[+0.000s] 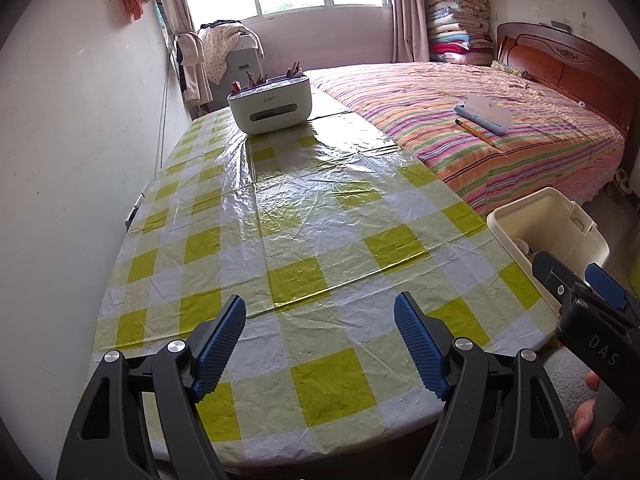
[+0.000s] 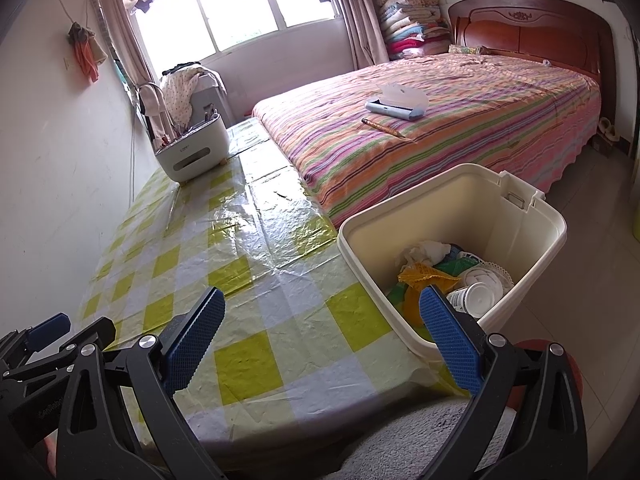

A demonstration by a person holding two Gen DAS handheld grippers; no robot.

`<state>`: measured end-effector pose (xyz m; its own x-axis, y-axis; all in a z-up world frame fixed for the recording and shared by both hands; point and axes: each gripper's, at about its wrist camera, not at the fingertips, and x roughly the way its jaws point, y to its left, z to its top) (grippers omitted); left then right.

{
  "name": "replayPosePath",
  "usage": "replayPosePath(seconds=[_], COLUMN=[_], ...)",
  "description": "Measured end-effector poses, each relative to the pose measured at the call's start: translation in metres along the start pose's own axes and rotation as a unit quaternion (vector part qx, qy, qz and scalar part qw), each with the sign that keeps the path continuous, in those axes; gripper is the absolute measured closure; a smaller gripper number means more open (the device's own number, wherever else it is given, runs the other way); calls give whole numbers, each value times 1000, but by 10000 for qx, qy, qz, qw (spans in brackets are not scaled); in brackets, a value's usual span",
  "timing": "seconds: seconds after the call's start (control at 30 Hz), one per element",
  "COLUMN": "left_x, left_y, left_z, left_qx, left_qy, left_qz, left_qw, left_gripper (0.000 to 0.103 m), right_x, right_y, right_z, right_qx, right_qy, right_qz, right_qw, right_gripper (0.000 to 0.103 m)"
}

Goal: Collect trash

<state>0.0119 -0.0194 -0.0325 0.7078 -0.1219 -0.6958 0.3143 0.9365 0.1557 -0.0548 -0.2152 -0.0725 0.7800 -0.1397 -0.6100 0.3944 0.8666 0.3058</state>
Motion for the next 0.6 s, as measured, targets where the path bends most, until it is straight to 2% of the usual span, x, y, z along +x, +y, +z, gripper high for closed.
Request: replayPosePath(seconds=[0.2,0.6], left_x=[0,0], left_y=[-1,-7], left_z=[1,3], left_qx=[-27,84], left_qy=[14,3], left_qz=[-132,-62], left_qw=[9999,9999], left_gripper=[28,28], right_x=[1,3], right_y=[0,-4], right_z=[0,-2], right_qx=[9,38], right_qy=[6,39], right_qz=[-7,-37], right_qw=[10000,10000], right_gripper=[7,7])
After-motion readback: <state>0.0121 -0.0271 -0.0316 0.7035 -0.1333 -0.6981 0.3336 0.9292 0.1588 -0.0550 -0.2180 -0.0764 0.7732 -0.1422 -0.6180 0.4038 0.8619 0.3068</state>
